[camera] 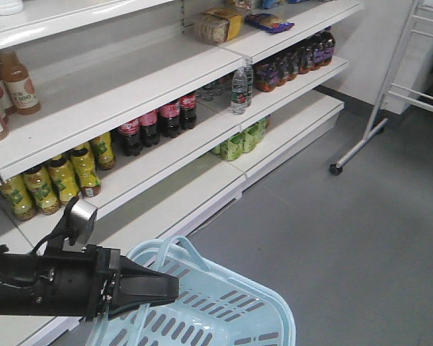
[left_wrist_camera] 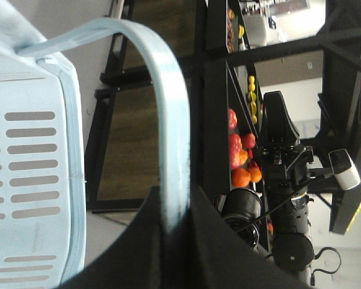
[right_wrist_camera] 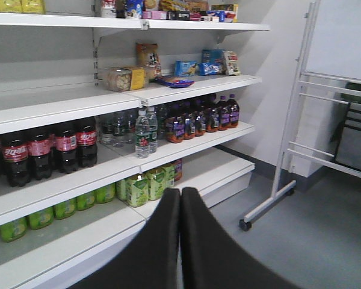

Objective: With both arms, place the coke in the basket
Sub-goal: 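Turn the base away from the shelf holding the basket in left gripper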

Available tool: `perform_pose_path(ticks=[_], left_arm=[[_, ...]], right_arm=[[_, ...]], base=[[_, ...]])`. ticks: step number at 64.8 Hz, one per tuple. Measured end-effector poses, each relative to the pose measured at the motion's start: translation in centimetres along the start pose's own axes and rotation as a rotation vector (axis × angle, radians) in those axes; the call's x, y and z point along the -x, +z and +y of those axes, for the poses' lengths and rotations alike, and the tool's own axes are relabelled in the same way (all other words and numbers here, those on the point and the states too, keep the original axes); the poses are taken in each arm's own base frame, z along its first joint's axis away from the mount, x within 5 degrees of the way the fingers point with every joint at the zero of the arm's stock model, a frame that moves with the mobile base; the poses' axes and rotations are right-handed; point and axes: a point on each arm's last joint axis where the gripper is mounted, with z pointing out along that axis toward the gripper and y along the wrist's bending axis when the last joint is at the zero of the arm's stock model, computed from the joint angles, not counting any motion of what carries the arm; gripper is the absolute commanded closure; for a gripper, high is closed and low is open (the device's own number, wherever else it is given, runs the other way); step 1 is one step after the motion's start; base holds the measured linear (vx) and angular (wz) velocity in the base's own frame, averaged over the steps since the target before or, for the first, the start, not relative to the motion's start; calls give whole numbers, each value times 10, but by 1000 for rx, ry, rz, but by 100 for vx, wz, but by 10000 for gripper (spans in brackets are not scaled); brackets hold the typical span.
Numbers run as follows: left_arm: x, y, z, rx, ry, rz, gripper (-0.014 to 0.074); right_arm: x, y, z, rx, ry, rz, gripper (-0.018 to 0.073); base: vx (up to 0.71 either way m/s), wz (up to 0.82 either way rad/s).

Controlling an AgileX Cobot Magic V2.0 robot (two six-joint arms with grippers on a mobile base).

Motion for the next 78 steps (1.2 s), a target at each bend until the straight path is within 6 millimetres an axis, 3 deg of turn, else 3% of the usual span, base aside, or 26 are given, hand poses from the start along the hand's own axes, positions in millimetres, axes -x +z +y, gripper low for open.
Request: perform_pose_path(ticks=[78], left_arm=[[0, 0, 0, 0, 0, 0, 603]], right_arm=[[0, 0, 0, 0, 0, 0, 569]], base=[[-7, -40]])
